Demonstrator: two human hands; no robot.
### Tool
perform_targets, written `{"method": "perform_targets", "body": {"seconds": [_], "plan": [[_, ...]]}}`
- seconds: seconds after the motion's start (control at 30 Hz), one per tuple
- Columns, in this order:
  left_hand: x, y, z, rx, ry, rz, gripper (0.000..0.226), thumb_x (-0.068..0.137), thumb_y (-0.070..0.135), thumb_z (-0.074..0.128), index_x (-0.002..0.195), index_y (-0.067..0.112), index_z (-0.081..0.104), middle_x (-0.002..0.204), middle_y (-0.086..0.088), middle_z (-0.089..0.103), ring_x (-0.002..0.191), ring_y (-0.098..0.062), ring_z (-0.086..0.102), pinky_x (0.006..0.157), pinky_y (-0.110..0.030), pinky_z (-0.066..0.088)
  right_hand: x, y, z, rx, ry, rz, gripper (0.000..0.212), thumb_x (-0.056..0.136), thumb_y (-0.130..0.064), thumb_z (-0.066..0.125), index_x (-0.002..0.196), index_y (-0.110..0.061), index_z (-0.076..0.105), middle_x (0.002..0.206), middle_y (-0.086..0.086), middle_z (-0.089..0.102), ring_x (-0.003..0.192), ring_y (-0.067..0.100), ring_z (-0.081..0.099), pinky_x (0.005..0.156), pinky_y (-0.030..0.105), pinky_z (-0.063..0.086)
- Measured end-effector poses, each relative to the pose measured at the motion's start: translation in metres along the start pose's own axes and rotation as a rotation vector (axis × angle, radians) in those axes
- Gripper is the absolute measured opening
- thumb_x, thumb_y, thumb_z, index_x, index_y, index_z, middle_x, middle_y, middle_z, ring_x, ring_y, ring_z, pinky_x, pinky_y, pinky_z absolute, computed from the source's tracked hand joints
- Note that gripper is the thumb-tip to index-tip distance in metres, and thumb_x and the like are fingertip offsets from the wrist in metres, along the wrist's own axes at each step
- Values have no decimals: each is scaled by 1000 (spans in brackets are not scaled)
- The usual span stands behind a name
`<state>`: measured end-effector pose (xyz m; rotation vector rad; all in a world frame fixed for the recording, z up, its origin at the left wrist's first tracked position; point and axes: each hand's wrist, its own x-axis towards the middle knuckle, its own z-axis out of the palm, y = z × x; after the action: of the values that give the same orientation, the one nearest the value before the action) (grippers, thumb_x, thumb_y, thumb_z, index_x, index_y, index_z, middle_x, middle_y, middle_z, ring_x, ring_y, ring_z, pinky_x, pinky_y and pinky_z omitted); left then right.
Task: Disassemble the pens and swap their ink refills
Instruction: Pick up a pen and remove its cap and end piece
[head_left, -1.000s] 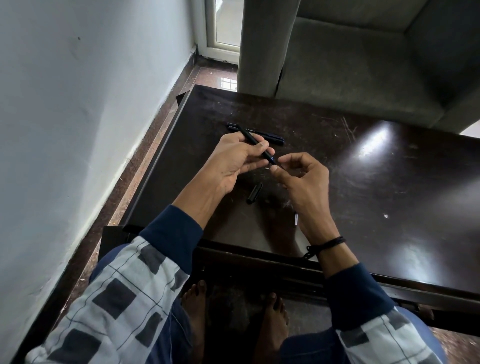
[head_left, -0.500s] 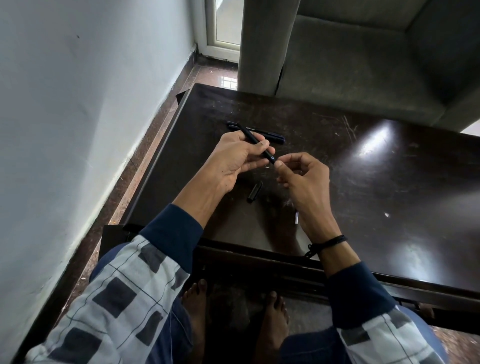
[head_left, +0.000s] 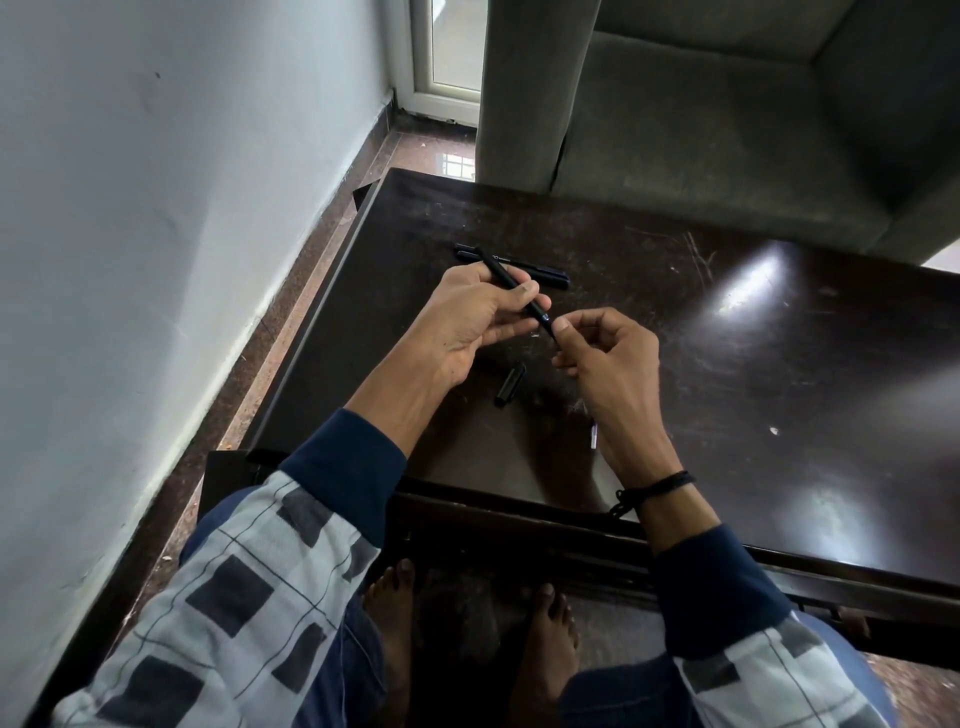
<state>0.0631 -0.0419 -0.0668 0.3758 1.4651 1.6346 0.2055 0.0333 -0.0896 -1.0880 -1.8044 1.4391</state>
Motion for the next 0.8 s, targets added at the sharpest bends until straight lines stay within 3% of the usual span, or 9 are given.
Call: {"method": "perform_targets", "body": {"seconds": [0.17,0.37,0.5,0.6,0.8], "plan": [[0,0,0,-11,-6,-3,14,96,1,66,110,4,67,106,-19,77,97,-23,78,79,-29,63,-2,0,-1,13,-21,-28,14,88,-25,83,98,-24,73,93,0,75,84,15,72,80,34,61],[-1,0,1,-4,2,1,17,97,0,65,113,2,67,107,-19,77,101,-24,77,81,-30,64,-1,-1,1,50,-10,20,7,96,-31,74,97,-24,73,90,2,77,75,13,73,72,29,58],[-1,-1,1,5,-3,-4,11,97,2,66,106,7,68,105,-18,78,98,-23,77,78,-28,63,-1,2,1,0,-24,-15,10,91,-21,80,97,-24,73,89,2,76,82,17,73,77,35,61],[-1,0,1,-5,-4,-4,12,97,1,65,108,6,67,106,-18,77,98,-23,77,77,-27,63,-1,2,0,-5,-29,-36,18,86,-25,84,99,-27,72,95,2,74,91,22,73,81,37,62],[0,0,1,-4,8,2,18,97,1,65,114,2,67,106,-18,77,100,-24,77,79,-29,64,-1,-1,1,45,1,27,11,95,-34,74,98,-23,74,90,1,77,75,14,74,69,26,56]]}}
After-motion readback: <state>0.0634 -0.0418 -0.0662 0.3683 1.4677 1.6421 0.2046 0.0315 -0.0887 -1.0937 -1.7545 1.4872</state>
